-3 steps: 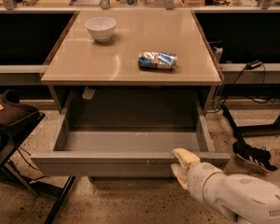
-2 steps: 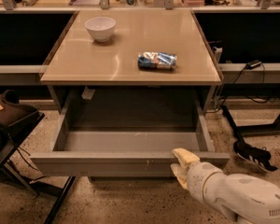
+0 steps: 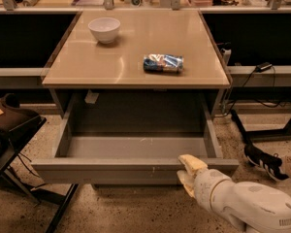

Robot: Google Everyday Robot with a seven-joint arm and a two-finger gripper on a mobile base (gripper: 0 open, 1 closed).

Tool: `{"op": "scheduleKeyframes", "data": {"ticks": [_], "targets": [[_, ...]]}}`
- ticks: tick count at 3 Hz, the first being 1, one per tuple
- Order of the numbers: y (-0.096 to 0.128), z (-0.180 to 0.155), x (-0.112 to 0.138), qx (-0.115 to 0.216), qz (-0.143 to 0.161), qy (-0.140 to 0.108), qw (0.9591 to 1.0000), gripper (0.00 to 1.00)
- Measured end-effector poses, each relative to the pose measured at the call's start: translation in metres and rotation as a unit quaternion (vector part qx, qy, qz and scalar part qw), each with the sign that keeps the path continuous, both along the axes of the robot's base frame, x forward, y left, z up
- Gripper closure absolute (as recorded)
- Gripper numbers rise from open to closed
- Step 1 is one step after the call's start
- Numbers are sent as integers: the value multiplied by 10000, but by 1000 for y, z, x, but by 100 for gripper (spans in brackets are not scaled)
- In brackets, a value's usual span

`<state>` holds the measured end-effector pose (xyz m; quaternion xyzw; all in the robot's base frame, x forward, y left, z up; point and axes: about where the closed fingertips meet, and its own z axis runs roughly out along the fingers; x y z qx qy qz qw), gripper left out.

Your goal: Open top drawer

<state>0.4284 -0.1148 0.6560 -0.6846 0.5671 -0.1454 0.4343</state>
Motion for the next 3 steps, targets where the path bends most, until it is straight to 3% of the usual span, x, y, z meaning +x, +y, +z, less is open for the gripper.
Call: {"op": "scheduleKeyframes", "data": {"ticks": [3], "targets": [[1,0,-4,-8,23,44,10000,100]]}}
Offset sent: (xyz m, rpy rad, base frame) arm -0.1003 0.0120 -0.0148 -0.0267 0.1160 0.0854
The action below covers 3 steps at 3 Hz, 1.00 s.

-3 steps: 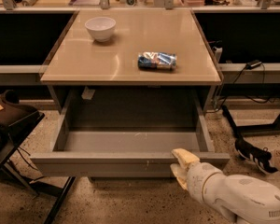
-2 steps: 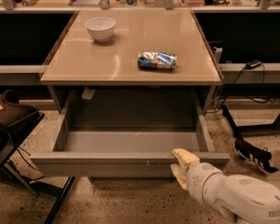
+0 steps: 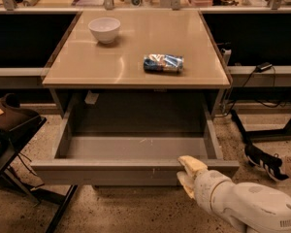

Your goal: Open top drawer

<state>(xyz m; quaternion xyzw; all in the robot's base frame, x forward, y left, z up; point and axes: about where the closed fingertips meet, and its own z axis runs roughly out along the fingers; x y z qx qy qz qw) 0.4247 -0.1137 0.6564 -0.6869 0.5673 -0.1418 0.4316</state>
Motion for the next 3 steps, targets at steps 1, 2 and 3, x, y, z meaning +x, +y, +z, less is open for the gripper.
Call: {"op": "scheduleKeyframes", "data": {"ticks": [1,2,3], "targets": [[1,1,-2,-13,-3,14,10000,100],[1,2,-5,-26,-13,33,10000,100],[2,3,-8,-38,-31,53,10000,100]]}}
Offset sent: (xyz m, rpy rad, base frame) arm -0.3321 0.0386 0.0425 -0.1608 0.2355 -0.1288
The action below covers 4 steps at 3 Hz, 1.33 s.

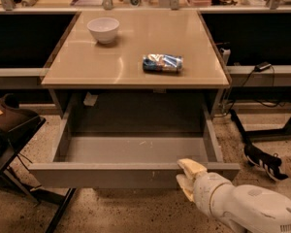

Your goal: Open top drawer

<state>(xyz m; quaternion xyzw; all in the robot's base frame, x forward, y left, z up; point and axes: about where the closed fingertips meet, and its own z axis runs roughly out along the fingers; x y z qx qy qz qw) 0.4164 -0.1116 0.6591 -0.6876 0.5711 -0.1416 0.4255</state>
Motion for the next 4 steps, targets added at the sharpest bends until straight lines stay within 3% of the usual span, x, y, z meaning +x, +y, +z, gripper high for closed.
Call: {"op": "scheduleKeyframes", "data": {"ticks": [4], "targets": [[10,5,-16,111,-62,164,9998,100]]}}
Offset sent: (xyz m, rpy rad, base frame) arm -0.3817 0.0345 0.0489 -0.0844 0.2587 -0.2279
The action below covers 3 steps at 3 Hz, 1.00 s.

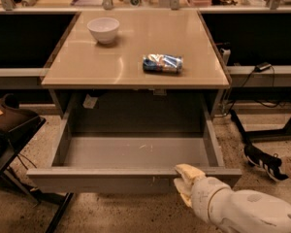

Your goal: Open top drawer

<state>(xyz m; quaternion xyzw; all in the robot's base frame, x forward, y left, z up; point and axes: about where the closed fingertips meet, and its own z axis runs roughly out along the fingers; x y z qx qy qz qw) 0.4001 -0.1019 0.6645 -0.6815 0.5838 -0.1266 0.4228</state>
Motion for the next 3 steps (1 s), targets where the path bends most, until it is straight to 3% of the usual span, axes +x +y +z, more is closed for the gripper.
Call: {"op": "scheduleKeyframes", "data": {"ticks": [3], "targets": [[8,6,-8,118,-28,115,9999,100]]}}
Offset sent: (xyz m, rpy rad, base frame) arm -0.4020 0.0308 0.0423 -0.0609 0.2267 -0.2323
